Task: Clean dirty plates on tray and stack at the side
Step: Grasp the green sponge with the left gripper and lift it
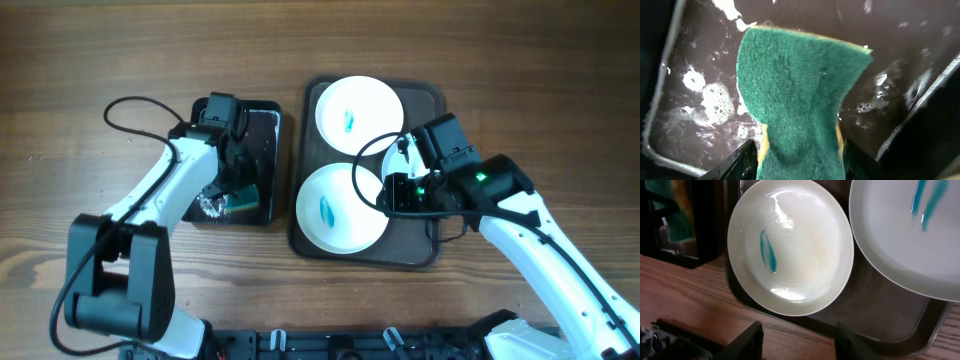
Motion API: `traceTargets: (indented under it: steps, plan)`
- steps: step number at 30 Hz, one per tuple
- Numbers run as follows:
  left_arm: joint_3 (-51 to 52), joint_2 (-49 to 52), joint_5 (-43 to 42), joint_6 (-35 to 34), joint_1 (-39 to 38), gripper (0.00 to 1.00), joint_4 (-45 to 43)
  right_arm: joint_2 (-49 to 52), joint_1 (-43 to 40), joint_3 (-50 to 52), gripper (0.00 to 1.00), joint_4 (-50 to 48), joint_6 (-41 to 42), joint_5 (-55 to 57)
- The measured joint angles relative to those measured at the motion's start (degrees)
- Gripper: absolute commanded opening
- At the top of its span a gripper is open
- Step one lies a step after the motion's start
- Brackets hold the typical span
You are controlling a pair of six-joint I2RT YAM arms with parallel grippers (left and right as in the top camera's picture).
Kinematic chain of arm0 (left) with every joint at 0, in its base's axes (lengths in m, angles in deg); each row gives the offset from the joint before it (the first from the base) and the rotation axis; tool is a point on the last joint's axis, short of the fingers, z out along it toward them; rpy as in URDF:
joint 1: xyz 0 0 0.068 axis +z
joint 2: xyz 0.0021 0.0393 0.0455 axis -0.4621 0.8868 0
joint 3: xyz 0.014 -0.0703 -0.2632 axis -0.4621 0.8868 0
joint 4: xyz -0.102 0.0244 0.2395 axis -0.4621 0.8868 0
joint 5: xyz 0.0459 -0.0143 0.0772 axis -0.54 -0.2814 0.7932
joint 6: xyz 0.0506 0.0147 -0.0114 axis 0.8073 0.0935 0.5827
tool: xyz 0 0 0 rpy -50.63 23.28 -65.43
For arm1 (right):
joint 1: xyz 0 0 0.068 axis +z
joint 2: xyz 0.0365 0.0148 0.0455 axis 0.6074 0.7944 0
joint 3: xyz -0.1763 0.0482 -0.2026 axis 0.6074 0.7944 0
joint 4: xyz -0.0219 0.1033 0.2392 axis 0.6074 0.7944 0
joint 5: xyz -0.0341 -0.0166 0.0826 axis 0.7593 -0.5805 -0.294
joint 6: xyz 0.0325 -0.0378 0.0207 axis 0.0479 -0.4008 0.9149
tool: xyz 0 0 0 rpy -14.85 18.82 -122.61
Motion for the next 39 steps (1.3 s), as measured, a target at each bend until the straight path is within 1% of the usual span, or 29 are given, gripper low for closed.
traceTargets:
  steps: [5, 10, 13, 16, 18, 19, 21, 22, 24, 26, 27, 33, 34, 36, 39]
  plan:
    - [-0.02, -0.9, 0.0, 0.61, 0.0, 0.49, -0.68, -2.51, 0.0, 0.0, 0.42, 0.5, -0.09, 0.07]
    - [1.01, -0.9, 0.0, 0.79, 0.0, 0.49, -4.22, -8.81, 0.0, 0.0, 0.49, 2.29, 0.15, 0.46]
    - [2.75, -0.68, 0.0, 0.81, 0.0, 0.49, -5.49, -11.54, 0.0, 0.0, 0.49, 5.49, 0.24, 1.01]
    - [3.8, 0.0, 0.02, 0.79, 0.0, 0.47, -6.12, -11.61, 0.0, 0.48, 0.49, 6.16, 0.24, 1.88]
    - [3.96, 0.7, 0.0, 0.79, 0.0, 0.42, -6.45, -11.34, 0.0, 2.01, 0.49, 4.76, 0.48, 2.23]
    - [3.96, 1.07, -0.02, 0.81, 0.0, 0.36, -6.71, -11.02, 0.0, 3.34, 0.49, 3.67, 0.9, 2.43]
    - [3.96, 1.7, -0.04, 0.94, 0.0, 0.19, -7.15, -10.08, 0.0, 6.03, 0.49, 1.38, 1.75, 2.38]
    - [3.96, 1.95, -0.02, 0.98, 0.0, 0.15, -7.34, -9.64, 0.0, 7.32, 0.49, -0.07, 1.97, 2.29]
    - [3.93, 2.51, 0.02, 1.14, 0.0, 0.14, -7.52, -8.52, 0.0, 9.81, 0.49, -2.45, 2.23, 1.66]
    - [3.93, 2.62, 0.0, 1.44, 0.0, 0.26, -7.48, -7.63, 0.0, 11.32, 0.5, -4.0, 2.43, 1.36]
    - [3.93, 2.62, 0.02, 1.64, 0.0, 0.35, -7.34, -7.37, 0.0, 11.72, 0.5, -4.7, 2.58, 1.22]
    - [2.23, 2.47, 0.02, 1.86, 0.0, 0.56, -3.93, -7.19, 0.0, 11.85, 0.5, -7.17, 2.62, 1.03]
    - [1.81, 2.21, 0.0, 1.81, 0.0, 0.58, -3.26, -7.19, 0.0, 11.85, 0.5, -7.19, 2.62, 1.03]
    - [1.31, 1.36, -0.02, 1.84, 0.0, 0.58, -2.6, -7.19, 0.0, 11.85, 0.5, -7.19, 2.62, 1.03]
    - [0.72, -0.31, 0.0, 1.84, 0.0, 0.53, -2.14, -7.19, 0.0, 11.85, 0.51, -7.21, 2.62, 1.03]
